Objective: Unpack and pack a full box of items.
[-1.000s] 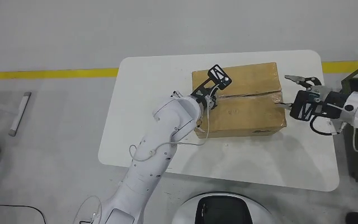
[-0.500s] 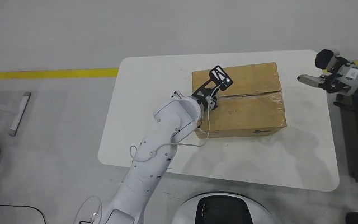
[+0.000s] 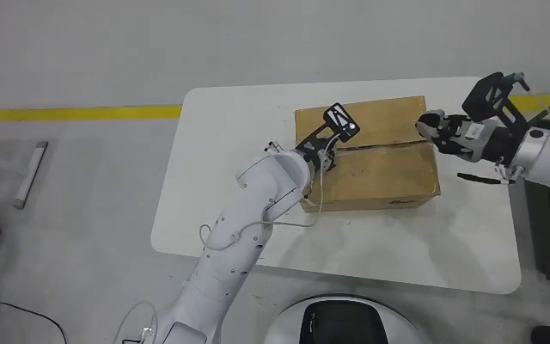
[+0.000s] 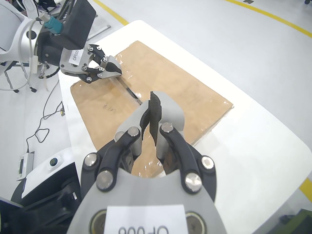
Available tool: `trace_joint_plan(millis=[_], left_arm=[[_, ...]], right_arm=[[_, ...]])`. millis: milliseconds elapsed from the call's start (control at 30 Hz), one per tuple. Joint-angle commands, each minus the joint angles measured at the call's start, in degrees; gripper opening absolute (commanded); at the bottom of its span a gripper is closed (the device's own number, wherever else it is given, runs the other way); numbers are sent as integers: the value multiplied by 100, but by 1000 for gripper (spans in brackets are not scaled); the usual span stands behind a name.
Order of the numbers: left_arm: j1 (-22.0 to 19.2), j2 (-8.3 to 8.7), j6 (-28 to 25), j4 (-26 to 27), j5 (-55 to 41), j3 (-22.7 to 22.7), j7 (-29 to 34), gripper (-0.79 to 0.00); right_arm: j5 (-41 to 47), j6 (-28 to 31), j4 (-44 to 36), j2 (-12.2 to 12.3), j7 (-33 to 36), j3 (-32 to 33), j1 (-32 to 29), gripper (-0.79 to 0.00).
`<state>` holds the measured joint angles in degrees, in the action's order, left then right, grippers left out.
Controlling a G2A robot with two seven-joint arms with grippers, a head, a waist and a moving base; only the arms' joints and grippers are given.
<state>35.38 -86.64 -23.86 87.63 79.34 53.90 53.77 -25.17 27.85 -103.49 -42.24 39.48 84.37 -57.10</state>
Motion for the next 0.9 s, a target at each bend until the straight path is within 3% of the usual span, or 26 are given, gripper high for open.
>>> trace_joint_plan(millis=[0,367,800,867], left_arm=[[0,0,-13,3,-5,0,0,-785],[-10,3,5,2,25,18,-19,-785],[17,13,116,34,115,76,2,-785],[26,17,149,65,130,101,21,-745]], right_arm=[[-99,-148,73,-38,-7,-266,233,-785],[-1302,-219,548,-223,2,-1414,866,-785],[-1672,-273,806,-264,-323,-1405,717,-785],[-1633,-275,805,-264,-311,-1362,701,-785]])
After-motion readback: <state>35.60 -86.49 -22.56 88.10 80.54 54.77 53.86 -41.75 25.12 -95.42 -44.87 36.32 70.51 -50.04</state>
